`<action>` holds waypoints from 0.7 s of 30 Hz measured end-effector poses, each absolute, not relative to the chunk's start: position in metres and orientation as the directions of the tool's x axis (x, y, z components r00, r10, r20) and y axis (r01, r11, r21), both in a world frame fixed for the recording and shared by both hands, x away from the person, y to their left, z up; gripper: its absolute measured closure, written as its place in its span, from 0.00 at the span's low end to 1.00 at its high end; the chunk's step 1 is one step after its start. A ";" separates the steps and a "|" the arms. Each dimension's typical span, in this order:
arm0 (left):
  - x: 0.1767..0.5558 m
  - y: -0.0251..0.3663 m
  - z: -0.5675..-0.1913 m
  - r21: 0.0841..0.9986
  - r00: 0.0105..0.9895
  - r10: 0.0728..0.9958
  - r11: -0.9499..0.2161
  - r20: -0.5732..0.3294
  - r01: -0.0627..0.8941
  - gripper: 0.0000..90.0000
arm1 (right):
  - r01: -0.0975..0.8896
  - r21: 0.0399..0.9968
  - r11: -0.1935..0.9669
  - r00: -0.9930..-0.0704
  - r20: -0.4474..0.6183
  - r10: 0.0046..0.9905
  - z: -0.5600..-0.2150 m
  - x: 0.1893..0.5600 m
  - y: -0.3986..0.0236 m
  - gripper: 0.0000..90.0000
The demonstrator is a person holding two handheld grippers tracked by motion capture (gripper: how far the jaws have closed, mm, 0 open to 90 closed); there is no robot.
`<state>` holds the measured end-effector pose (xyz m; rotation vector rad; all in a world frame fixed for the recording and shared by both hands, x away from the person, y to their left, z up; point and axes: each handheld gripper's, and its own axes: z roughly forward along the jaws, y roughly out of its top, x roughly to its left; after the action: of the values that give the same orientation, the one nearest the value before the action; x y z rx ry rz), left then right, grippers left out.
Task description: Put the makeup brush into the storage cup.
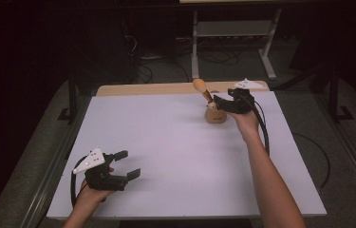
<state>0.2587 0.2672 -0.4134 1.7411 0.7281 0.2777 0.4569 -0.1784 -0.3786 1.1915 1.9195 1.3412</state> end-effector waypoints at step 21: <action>0.257 0.265 -0.412 0.937 0.779 0.600 -0.135 -0.182 0.323 0.12 | 0.355 0.926 0.132 -0.533 0.084 0.842 -0.372 0.420 -0.189 0.11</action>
<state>0.2568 0.2650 -0.4119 1.7385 0.7252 0.2791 0.4200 -0.1892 -0.3724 1.1482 1.9519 1.3896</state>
